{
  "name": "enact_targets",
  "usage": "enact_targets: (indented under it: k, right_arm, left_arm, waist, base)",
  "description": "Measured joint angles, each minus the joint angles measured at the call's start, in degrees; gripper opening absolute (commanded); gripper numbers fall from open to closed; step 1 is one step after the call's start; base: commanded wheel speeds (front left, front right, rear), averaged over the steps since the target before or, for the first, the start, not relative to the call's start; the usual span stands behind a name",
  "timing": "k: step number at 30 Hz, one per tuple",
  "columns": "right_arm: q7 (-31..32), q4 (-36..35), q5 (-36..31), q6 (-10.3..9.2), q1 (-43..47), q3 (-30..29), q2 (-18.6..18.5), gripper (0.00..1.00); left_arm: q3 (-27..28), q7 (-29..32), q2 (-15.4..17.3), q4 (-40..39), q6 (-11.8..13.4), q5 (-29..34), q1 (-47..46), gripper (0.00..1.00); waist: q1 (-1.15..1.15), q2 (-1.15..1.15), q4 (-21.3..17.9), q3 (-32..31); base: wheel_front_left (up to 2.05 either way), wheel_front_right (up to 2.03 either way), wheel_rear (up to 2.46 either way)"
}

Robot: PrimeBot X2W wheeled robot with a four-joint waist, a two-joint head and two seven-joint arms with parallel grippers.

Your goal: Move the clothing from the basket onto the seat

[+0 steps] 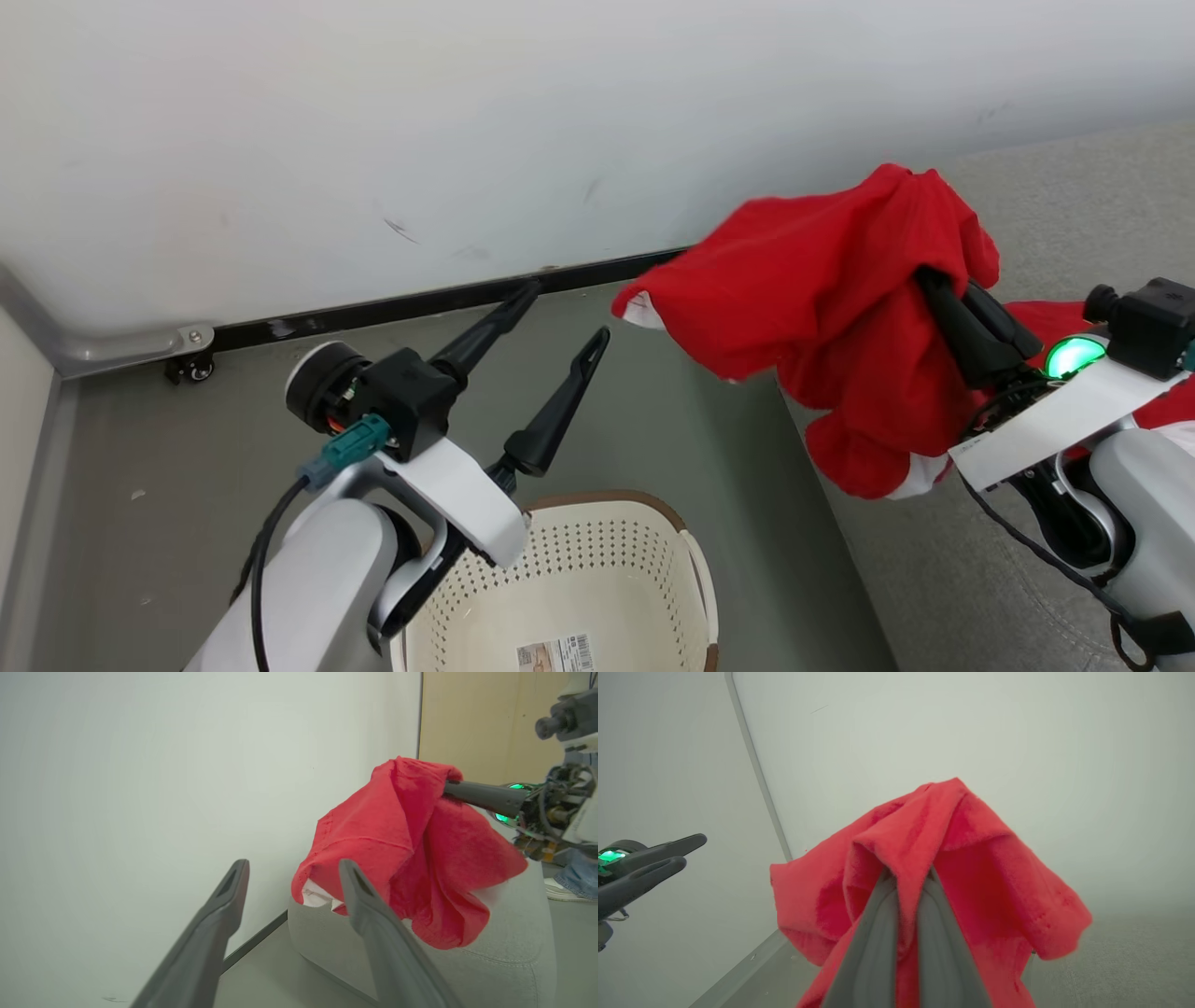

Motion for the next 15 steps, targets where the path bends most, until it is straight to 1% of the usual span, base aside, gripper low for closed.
enact_targets:
  k: [5, 15]
  right_arm:
    - [0.0, 0.3, -0.6, 0.0, 1.1, -1.3, -0.4, 0.0]
    - [0.0, 2.0, -1.8, 0.0, 4.8, -4.6, -1.5, 0.0]
  left_arm:
    - [-1.9, 0.0, 0.0, -0.1, -0.5, -0.1, 0.7, 1.0]
    - [-6.5, 0.0, -0.3, -0.7, -1.0, -0.6, 1.5, 1.0]
  waist:
    - [0.0, 0.0, -0.7, -0.1]
    - [0.0, 0.0, -3.8, -0.4]
  base:
    - [0.0, 0.0, 0.0]
    - [0.0, 0.0, 0.0]
